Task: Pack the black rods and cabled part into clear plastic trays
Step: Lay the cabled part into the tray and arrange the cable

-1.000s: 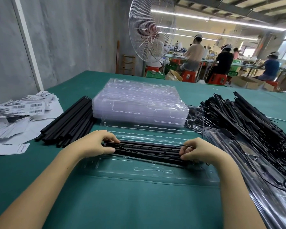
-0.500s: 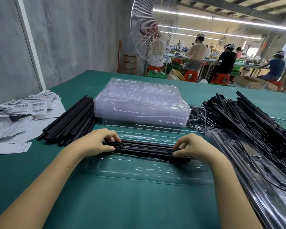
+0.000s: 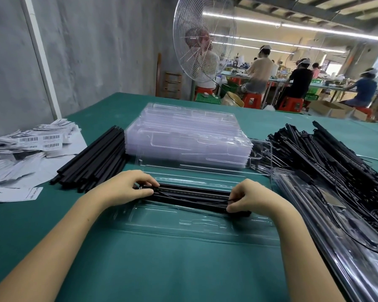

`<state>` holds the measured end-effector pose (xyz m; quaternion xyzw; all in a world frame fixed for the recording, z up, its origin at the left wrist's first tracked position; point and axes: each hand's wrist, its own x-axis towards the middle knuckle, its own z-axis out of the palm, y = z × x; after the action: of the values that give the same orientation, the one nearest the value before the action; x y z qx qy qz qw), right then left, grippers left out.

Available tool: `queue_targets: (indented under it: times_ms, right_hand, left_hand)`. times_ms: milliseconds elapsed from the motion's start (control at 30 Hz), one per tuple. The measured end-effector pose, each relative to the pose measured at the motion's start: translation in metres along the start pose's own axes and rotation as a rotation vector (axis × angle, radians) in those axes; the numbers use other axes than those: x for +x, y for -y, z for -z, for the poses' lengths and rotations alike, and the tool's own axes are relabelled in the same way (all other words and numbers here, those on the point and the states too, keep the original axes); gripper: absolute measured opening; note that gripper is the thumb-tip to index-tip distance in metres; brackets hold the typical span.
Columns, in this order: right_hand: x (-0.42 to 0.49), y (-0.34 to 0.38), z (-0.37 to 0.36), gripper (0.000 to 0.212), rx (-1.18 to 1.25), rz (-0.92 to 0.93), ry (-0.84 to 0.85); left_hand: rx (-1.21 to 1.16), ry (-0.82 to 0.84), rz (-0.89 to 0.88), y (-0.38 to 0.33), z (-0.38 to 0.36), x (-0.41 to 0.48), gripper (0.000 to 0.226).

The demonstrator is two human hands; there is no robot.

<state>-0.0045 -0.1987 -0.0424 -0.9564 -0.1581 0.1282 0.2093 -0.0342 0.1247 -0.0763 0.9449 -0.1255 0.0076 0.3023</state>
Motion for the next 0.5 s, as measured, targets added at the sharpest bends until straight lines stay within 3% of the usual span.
queue_targets:
  times_ms: [233, 500]
  right_hand:
    - [0.0000, 0.0026, -0.0027, 0.017, 0.006, 0.007, 0.085]
    - [0.0027, 0.0069, -0.0064, 0.018, -0.080, -0.032, 0.037]
  left_hand:
    - [-0.014, 0.007, 0.022, 0.0034, -0.0038, 0.0032, 0.019]
    - [-0.016, 0.024, 0.066, 0.0063, -0.0063, 0.0064, 0.014]
